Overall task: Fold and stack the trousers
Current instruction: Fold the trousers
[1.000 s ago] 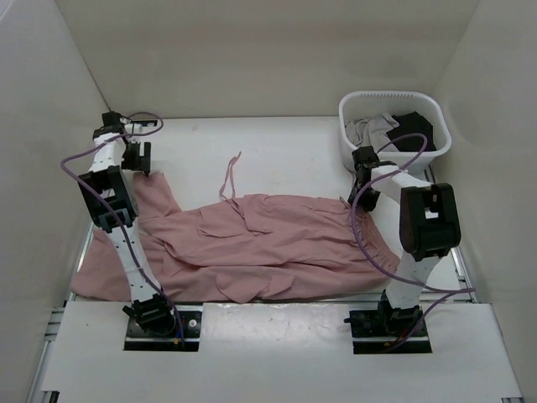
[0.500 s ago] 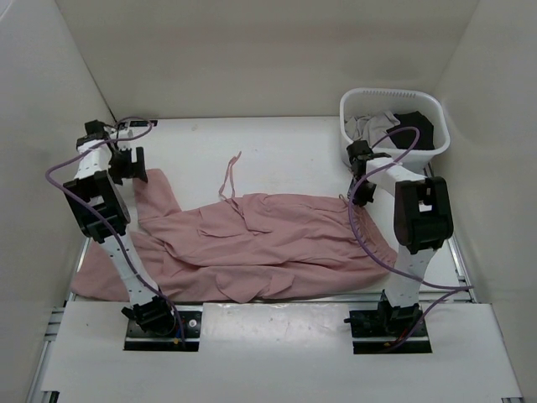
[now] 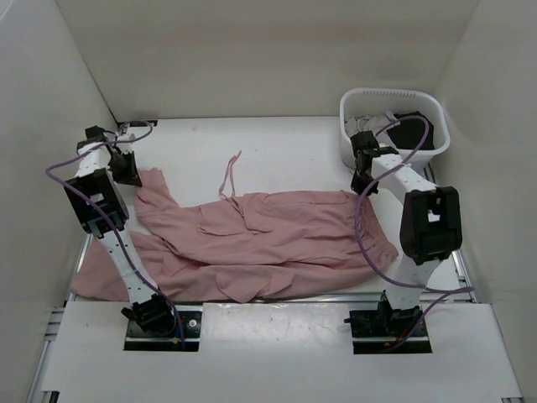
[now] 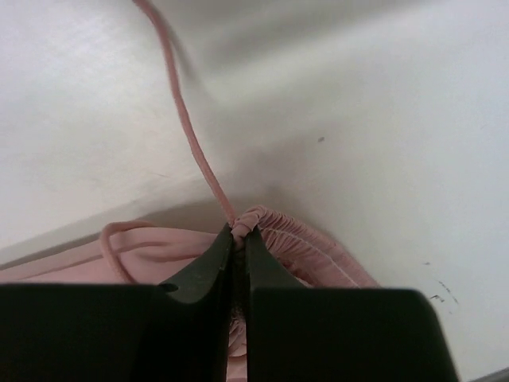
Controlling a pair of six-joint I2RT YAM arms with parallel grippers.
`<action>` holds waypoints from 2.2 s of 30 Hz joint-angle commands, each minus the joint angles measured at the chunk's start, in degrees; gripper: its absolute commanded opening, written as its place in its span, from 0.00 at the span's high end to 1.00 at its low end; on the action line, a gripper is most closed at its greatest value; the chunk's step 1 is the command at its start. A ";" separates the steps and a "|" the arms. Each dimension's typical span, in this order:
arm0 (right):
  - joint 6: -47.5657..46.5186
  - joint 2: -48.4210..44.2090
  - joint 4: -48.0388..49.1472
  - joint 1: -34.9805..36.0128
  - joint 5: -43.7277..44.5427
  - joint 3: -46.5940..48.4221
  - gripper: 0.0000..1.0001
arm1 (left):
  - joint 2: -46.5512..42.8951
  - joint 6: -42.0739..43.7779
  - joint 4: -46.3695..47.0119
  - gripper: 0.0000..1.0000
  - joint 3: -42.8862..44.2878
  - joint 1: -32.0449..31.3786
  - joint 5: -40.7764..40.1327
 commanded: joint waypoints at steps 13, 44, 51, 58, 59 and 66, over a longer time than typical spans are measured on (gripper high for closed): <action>-4.76 -25.80 9.17 -9.92 -5.20 1.29 1.00 | -21.63 8.59 -10.65 0.86 3.08 6.11 -11.02; 1.23 -23.21 16.21 -16.60 -11.80 -5.53 1.00 | -35.91 17.65 -22.69 0.86 -5.93 25.36 -7.17; 1.92 -22.92 14.62 -16.60 -12.94 -6.00 1.00 | -40.63 21.77 -23.66 0.86 -12.91 25.36 -10.75; 5.86 -24.15 16.28 -18.44 -13.65 -22.88 0.98 | -53.64 27.92 -17.00 0.86 -48.10 27.20 -19.36; 6.48 -23.46 16.29 -19.32 -14.17 -24.29 0.89 | -54.17 28.54 -15.68 0.86 -50.74 27.91 -20.59; 3.15 -19.85 21.03 -20.91 -26.99 -25.89 0.16 | -53.39 31.96 -13.47 0.33 -54.64 33.36 -26.30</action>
